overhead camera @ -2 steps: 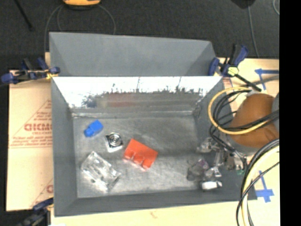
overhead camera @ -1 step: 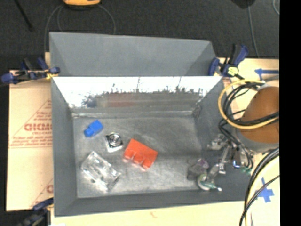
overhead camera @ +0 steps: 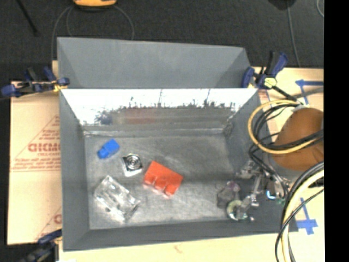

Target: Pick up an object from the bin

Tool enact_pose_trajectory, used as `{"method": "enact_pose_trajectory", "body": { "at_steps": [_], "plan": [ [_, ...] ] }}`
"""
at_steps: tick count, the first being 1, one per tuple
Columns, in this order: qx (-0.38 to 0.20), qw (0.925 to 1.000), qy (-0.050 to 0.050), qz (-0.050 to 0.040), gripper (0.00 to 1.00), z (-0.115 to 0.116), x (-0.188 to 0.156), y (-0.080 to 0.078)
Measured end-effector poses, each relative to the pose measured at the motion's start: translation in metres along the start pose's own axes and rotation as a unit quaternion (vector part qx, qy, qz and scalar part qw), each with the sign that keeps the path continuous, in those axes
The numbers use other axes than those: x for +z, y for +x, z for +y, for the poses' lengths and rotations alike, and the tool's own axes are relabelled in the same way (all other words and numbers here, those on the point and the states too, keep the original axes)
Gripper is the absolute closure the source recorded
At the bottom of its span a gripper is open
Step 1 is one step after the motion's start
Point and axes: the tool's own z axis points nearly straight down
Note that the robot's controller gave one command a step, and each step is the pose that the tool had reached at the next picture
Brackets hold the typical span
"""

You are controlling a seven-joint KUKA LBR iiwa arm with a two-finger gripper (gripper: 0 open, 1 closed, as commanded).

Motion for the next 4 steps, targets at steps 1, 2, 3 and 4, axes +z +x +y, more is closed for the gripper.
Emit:
{"method": "enact_pose_trajectory", "body": {
  "at_steps": [1, 2, 3, 4],
  "plan": [
    [0.001, 1.0, 0.001, -0.0021, 0.0, 0.0008, -0.0005, 0.002],
    [0.038, 0.9993, 0.002, -0.0033, 0.0, 0.0007, 0.0011, -0.0011],
    [0.047, 0.9989, 0.002, -0.0023, 0.0, 0.0014, 0.0015, -0.0016],
    [0.037, 0.9993, 0.002, -0.0033, 0.0, 0.0013, 0.0014, -0.0017]
  ]
}}
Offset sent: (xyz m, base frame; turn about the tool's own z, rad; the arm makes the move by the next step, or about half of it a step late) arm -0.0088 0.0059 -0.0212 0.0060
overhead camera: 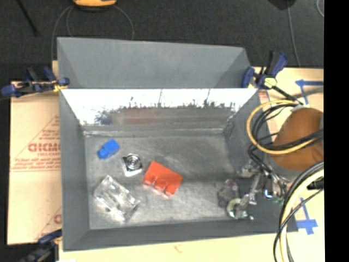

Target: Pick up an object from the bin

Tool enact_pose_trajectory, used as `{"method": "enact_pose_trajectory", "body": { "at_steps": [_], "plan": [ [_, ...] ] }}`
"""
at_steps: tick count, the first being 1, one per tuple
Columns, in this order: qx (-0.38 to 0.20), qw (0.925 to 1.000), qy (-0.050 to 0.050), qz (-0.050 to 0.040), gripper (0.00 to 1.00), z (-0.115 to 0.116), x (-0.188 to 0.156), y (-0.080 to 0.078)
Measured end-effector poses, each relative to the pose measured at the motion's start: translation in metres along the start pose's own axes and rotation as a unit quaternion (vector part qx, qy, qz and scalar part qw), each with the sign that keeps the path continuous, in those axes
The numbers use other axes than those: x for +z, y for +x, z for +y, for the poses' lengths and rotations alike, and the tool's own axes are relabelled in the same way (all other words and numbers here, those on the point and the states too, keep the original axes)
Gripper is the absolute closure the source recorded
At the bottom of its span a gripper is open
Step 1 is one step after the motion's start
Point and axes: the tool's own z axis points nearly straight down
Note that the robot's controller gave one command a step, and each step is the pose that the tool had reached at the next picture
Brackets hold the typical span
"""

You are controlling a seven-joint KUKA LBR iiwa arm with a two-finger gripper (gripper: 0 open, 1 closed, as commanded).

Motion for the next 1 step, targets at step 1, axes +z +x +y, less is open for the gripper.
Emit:
{"method": "enact_pose_trajectory", "body": {
  "at_steps": [1],
  "plan": [
    [0.02, 0.9998, -0.003, -0.0009, 0.0, 0.0221, -0.0349, 0.0173]
  ]
}}
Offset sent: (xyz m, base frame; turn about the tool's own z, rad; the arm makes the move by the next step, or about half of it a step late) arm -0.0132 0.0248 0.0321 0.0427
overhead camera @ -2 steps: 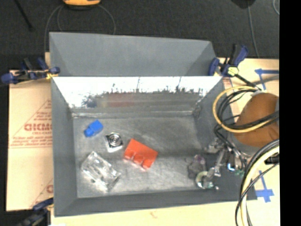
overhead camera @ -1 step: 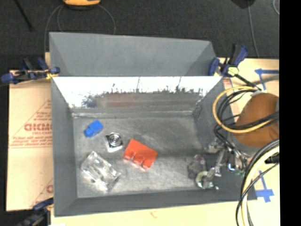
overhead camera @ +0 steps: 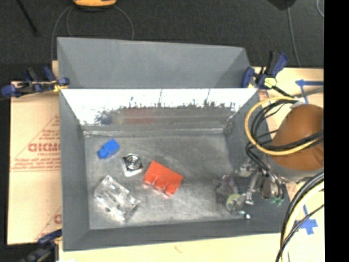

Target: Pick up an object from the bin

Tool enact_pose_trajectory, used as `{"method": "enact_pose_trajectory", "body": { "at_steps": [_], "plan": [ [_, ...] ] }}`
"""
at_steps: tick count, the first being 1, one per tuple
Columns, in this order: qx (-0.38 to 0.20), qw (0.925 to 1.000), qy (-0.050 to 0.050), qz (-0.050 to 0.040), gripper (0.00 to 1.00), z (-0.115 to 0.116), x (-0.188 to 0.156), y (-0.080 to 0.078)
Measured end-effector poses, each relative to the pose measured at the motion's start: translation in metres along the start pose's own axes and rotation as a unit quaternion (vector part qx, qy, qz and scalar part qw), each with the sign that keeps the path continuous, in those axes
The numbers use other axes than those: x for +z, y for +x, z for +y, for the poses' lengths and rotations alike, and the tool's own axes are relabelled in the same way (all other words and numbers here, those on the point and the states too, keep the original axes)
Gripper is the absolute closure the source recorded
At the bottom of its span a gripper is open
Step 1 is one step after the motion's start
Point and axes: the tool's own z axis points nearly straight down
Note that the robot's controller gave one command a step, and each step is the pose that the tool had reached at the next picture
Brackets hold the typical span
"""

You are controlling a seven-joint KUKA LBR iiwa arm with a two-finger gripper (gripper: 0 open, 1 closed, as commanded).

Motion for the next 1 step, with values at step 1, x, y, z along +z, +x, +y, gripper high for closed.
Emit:
{"method": "enact_pose_trajectory", "body": {
  "at_steps": [1],
  "plan": [
    [-0.045, 0.999, 0.001, -0.0035, 0.0, -0.0065, 0.0494, -0.012]
  ]
}}
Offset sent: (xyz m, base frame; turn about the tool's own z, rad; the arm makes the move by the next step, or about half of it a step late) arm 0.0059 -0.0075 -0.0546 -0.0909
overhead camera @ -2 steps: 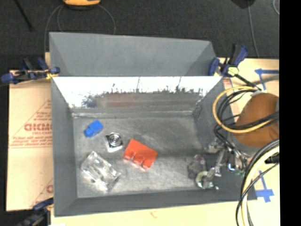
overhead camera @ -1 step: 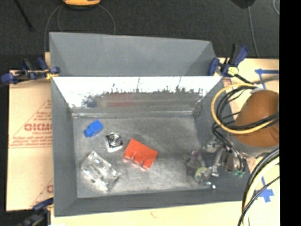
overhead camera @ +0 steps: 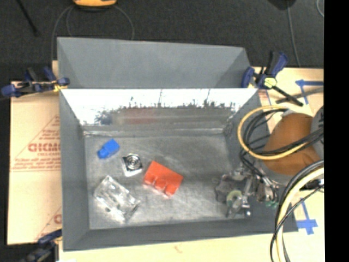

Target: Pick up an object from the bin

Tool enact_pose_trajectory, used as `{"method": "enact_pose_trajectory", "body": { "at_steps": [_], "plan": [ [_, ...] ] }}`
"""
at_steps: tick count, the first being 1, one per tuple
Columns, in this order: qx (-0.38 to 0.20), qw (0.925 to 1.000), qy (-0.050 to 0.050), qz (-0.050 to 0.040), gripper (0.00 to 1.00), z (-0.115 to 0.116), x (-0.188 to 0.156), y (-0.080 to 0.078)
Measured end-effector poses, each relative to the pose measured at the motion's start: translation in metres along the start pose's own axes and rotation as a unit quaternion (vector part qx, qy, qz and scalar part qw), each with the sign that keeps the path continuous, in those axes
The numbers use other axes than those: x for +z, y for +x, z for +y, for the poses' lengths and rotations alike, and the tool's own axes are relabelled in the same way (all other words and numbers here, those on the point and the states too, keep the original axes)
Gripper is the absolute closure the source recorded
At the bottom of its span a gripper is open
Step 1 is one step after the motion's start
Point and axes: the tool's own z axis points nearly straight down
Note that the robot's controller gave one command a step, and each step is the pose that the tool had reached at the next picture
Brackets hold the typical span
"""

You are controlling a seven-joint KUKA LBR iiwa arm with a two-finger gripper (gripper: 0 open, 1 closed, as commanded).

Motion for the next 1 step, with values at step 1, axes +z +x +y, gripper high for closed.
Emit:
{"method": "enact_pose_trajectory", "body": {
  "at_steps": [1],
  "plan": [
    [-0.001, 1.0, 0.0, 0.0004, 0.0, 0.0014, -0.0004, 0.001]
  ]
}}
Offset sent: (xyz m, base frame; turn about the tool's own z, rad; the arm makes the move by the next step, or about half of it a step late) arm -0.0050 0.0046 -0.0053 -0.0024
